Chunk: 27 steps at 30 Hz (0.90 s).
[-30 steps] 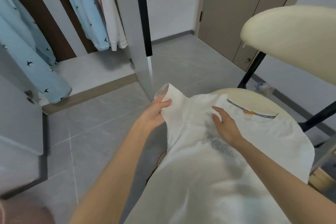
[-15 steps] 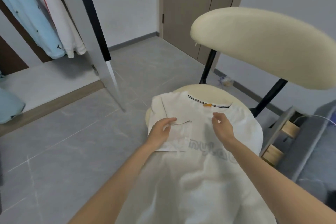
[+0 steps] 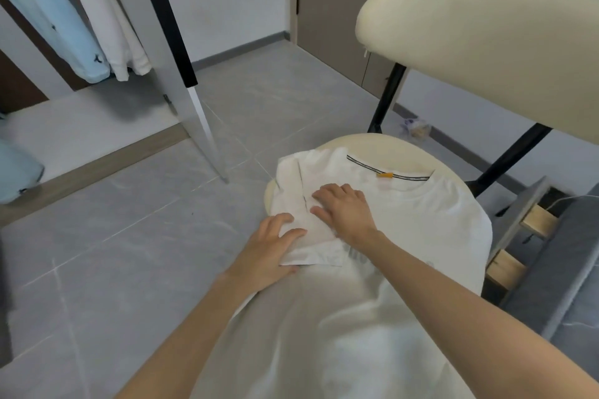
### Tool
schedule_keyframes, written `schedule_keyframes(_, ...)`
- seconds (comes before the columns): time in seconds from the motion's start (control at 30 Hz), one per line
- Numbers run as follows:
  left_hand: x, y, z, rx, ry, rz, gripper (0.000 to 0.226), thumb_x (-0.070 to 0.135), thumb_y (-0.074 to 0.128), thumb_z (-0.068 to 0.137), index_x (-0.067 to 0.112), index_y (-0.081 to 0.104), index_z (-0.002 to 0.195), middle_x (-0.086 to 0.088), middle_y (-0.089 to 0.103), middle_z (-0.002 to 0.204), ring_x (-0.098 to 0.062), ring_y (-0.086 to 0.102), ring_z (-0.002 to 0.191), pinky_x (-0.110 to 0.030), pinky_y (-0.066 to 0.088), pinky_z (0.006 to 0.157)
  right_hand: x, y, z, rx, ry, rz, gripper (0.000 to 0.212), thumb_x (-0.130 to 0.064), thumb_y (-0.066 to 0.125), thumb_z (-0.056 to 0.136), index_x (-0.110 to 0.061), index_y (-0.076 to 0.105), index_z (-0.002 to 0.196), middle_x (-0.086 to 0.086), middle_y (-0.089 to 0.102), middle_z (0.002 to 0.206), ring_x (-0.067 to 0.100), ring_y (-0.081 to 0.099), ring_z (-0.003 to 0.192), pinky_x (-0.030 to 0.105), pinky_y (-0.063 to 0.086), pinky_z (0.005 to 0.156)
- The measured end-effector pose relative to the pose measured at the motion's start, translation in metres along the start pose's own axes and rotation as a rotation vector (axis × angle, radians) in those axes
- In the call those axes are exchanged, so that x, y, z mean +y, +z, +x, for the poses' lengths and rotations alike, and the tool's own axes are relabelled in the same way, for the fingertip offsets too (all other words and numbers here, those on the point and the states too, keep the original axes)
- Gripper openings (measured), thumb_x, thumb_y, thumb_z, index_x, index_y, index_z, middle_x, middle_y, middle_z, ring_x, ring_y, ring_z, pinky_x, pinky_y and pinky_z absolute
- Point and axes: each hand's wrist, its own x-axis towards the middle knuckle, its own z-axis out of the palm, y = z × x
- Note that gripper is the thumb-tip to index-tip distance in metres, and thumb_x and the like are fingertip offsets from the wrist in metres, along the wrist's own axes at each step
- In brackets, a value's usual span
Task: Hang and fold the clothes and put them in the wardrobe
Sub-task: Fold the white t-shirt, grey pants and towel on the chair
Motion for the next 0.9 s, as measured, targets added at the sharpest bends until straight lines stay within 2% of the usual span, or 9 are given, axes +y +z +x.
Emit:
schedule_keyframes(0.1,0.006,-0.008,0.005,0.053,0.045,0.061,0.036,0.013,0.064,0.078,0.023,0.059,0.112,0.000,0.049,0.110,-0.021,0.046,0.098,-0.031,0.037,0.077,0.009,-0.010,0.008,0.103,0.057,0.093,0.024,-0.031,0.046,0.099,-0.013,0.062,0.097,0.007,0.065,0.093,0.031,0.056,0.088,0.037,0.036,0.075)
schedule_keyframes(0.17,0.010,-0.014,0.006,0.002,0.041,0.073,0.029,0.012,0.055,0.083,0.022,0.059,0.110,0.000,0.055,0.101,-0.023,0.054,0.092,-0.027,0.026,0.073,0.009,-0.024,0.017,0.166,0.307,0.383,0.022,-0.032,0.044,0.099,-0.016,0.055,0.089,0.007,0.061,0.080,0.028,0.053,0.078,0.038,0.039,0.070)
schedule_keyframes(0.3,0.010,-0.016,0.000,-0.078,0.006,0.017,0.031,0.016,0.051,0.084,0.027,0.060,0.112,0.004,0.051,0.091,-0.020,0.054,0.082,-0.025,0.027,0.066,0.034,-0.029,0.036,0.261,0.845,0.863,0.014,-0.027,0.048,0.094,-0.017,0.053,0.086,-0.001,0.053,0.078,0.021,0.048,0.077,0.029,0.042,0.074)
schedule_keyframes(0.4,0.012,-0.021,-0.002,-0.224,-0.015,-0.001,0.029,0.025,0.059,0.082,0.034,0.061,0.110,0.013,0.046,0.085,-0.003,0.047,0.072,-0.020,0.029,0.062,0.044,-0.027,0.031,0.145,0.973,0.900,0.021,-0.018,0.046,0.091,-0.013,0.057,0.109,0.011,0.057,0.101,0.026,0.055,0.090,0.035,0.047,0.086)
schedule_keyframes(0.53,0.014,-0.024,0.006,-0.070,-0.119,-0.091,0.023,0.043,0.056,0.088,0.031,0.068,0.104,0.012,0.057,0.099,-0.004,0.053,0.092,-0.020,0.038,0.075,0.027,-0.029,0.012,0.222,0.590,0.555,0.033,-0.014,0.046,0.096,-0.011,0.049,0.128,0.008,0.051,0.129,0.028,0.039,0.124,0.033,0.031,0.099)
schedule_keyframes(0.6,0.015,-0.021,0.014,0.097,-0.126,-0.098,0.037,0.045,0.042,0.091,0.028,0.064,0.116,0.008,0.055,0.116,-0.012,0.049,0.111,-0.030,0.040,0.092,0.013,-0.026,0.001,0.229,0.281,0.366,0.035,-0.015,0.047,0.096,-0.012,0.052,0.130,0.008,0.049,0.137,0.029,0.038,0.129,0.031,0.028,0.103)
schedule_keyframes(0.67,0.017,-0.019,0.021,0.047,-0.120,-0.008,0.055,0.052,0.035,0.091,0.028,0.043,0.139,0.006,0.034,0.147,-0.014,0.025,0.137,-0.041,0.025,0.111,0.004,-0.012,-0.007,0.066,0.068,0.251,0.044,-0.025,0.039,0.098,-0.016,0.045,0.140,0.009,0.038,0.149,0.029,0.031,0.138,0.036,0.022,0.112)
schedule_keyframes(0.77,0.017,-0.009,0.021,-0.277,-0.144,0.192,0.080,0.056,0.043,0.092,0.028,-0.003,0.151,0.004,-0.020,0.157,-0.017,-0.017,0.145,-0.049,-0.004,0.116,0.008,0.006,-0.028,-0.229,0.097,0.122,0.052,-0.041,0.022,0.103,-0.033,0.009,0.152,-0.003,-0.003,0.161,0.020,-0.006,0.148,0.041,-0.004,0.118)
schedule_keyframes(0.9,0.014,-0.005,0.014,-0.383,-0.197,0.271,0.093,0.047,0.051,0.092,0.027,-0.021,0.147,0.000,-0.033,0.152,-0.021,-0.023,0.143,-0.052,-0.002,0.115,0.027,0.006,-0.047,-0.306,0.223,0.042,0.055,-0.052,0.015,0.100,-0.041,-0.009,0.149,-0.008,-0.020,0.158,0.018,-0.018,0.146,0.042,-0.011,0.117)
